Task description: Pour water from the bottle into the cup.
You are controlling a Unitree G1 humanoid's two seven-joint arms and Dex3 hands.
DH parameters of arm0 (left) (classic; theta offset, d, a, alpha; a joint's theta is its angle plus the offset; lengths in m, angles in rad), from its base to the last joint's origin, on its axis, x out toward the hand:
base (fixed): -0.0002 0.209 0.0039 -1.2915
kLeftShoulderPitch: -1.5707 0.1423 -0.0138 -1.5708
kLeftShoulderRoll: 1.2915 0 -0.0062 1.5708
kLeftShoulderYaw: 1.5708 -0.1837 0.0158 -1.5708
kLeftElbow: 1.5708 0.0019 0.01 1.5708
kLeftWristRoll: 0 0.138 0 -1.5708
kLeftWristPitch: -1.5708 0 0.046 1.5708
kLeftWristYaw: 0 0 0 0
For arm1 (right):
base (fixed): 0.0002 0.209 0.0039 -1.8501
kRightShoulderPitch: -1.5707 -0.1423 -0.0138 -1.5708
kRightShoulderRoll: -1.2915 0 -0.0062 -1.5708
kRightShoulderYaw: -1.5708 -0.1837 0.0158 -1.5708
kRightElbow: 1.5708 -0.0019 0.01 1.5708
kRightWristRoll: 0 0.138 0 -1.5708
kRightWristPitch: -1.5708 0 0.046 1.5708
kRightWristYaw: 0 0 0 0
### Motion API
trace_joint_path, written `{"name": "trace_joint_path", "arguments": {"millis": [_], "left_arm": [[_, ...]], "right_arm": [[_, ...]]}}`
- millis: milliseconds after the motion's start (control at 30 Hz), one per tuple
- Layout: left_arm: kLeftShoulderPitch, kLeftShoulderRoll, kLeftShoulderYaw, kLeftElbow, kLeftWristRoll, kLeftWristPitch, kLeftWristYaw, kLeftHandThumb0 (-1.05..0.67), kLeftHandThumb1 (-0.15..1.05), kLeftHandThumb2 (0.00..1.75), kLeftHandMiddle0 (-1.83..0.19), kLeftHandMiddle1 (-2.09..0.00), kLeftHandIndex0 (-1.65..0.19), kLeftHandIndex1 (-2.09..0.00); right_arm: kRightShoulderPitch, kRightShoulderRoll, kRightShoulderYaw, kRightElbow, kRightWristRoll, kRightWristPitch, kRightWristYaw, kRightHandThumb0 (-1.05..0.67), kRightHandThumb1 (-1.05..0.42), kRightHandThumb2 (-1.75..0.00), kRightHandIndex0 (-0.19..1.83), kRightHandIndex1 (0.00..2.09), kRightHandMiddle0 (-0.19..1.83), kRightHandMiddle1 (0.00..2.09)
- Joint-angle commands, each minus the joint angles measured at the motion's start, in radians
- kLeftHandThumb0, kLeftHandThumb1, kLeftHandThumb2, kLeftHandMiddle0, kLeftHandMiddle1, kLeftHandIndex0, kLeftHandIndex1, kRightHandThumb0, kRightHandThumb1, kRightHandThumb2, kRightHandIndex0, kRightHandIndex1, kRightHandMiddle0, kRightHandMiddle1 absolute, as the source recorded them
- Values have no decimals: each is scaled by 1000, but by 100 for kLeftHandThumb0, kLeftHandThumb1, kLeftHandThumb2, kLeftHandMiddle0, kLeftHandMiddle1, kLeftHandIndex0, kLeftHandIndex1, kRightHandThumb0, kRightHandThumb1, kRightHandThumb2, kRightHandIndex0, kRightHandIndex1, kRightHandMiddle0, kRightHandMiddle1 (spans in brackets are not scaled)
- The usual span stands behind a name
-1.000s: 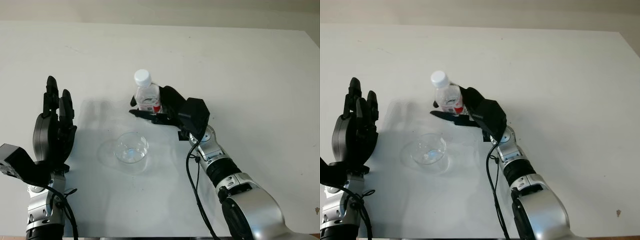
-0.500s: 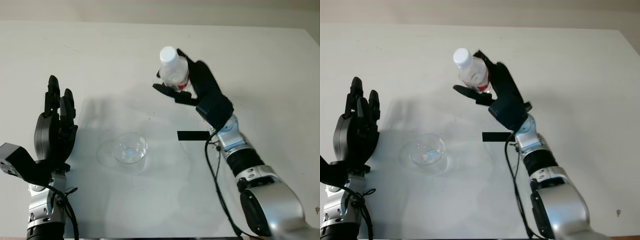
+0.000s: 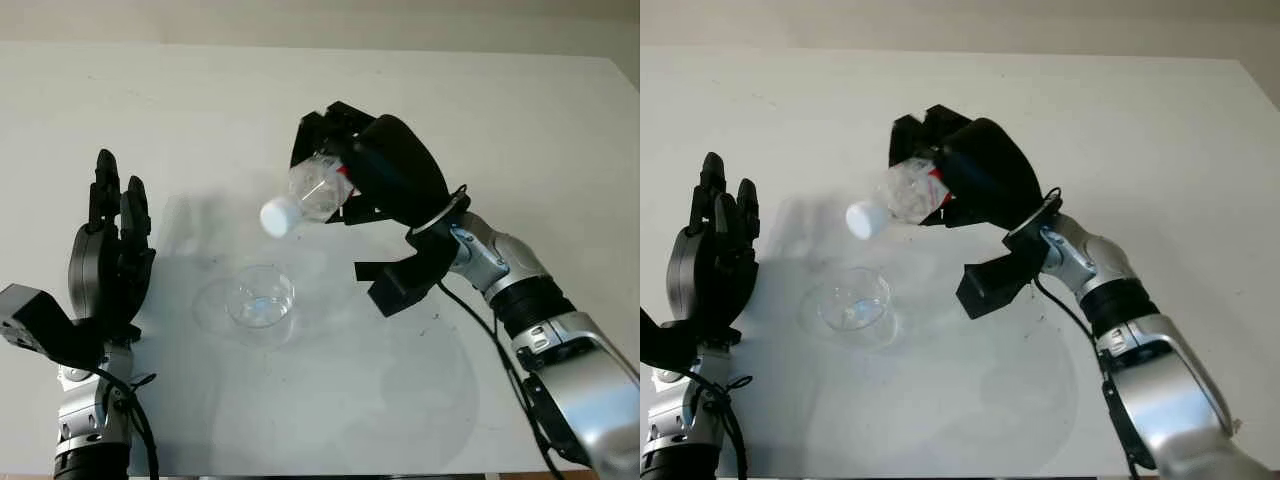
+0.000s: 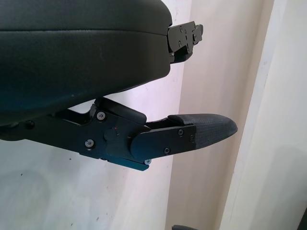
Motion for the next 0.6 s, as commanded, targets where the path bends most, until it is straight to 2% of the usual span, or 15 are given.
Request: {"name": "trace_joint_path", "arguments": {"millis": [0,167,467,567], "left_arm": [[2,-2,-5,-16,12,0,6,-78,105,53,15,-5,16,-5],[0,-4,-5,-4,4,-4,-4,-78,105,52,15,-5,16,-6],[-18,-8,-3,26,0,-17,-18,-77,105,52,17,-5,18,-5],[-21,-9,-2,30,-3,-20,-20,-77,105,53,17,-5,18,-5]], "right_arm": [[-32,-16,23,2,-24,4,-47,-47,-105,-24,119,209,93,209],[-53,-33,81,5,-106,33,-181,-48,-105,-29,119,209,92,209],[-117,-69,196,11,-272,128,-483,-48,-105,-27,124,209,96,209],[-140,-85,229,0,-306,146,-524,-48,-105,-28,123,209,95,209]]}}
